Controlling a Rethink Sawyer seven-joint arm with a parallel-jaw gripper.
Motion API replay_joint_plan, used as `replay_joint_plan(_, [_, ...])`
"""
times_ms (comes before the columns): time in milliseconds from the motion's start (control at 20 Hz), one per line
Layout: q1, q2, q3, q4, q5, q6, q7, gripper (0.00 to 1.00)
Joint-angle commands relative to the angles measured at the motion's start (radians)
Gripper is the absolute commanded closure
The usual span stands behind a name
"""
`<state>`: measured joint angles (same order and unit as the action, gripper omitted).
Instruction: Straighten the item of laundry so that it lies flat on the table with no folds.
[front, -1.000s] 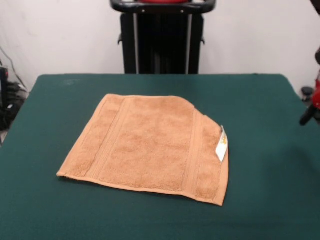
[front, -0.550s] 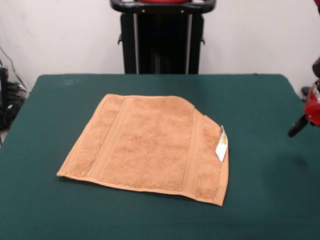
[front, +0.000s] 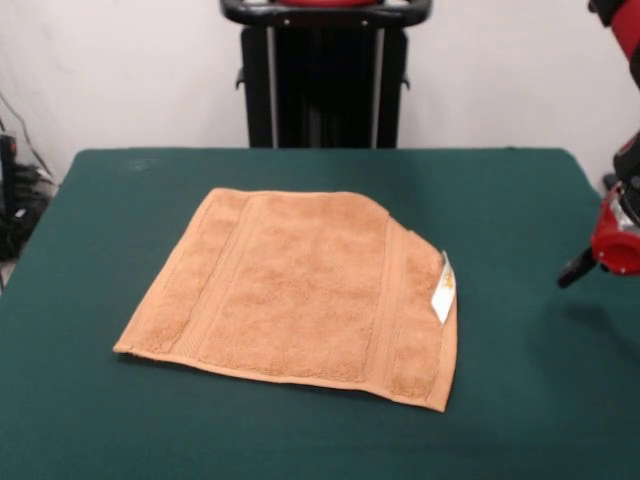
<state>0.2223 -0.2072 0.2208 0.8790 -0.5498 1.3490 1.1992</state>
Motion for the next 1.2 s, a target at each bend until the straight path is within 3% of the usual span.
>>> replay_joint_plan(50, [0.045,0.054,-0.011,-0.068,-0.044,0.128,0.035,1.0])
replay_joint_plan(1200, [0.105,0.173,-0.053,-0.282,-0.084,0.24,-0.013,1.0])
